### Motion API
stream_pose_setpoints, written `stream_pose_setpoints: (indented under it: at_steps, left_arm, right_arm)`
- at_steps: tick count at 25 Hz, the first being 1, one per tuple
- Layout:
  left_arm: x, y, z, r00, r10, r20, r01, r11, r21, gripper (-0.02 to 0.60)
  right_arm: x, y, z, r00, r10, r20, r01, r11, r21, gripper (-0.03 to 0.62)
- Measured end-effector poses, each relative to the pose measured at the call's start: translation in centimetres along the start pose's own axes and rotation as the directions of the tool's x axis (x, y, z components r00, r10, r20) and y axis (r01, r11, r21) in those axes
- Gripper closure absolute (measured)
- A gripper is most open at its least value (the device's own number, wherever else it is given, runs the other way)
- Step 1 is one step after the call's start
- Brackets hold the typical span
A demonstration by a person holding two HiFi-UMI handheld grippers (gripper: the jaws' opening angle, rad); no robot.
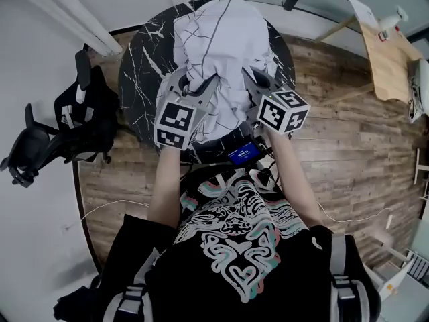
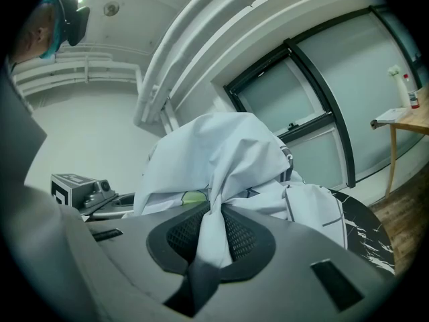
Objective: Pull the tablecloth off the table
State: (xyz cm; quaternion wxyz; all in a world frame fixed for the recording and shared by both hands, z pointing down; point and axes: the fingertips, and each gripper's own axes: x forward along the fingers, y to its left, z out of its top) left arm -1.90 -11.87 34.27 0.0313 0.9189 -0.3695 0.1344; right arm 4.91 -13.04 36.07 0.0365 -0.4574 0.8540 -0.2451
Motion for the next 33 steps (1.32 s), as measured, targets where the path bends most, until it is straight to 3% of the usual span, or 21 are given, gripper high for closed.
stream_pose_setpoints:
  at_steps: [12,33]
  left_arm:
    - [-0.8,0.6,0.9,0.997,0.001,0.072,0.0,1.0,-0.008,0.42]
    - [-0.2,0.6,0.1,0.998,-0.02,0.056,0.021,1.0,-0.011,0.42]
  right_arm:
    - [0.4,1.1,1.0,1.0,0.012,0.003,-0.012,0.999,-0.035,0.543]
    - [0.5,0.5,0.1,1.0,0.004,-0.008,-0.004,1.0,-0.001,0.543]
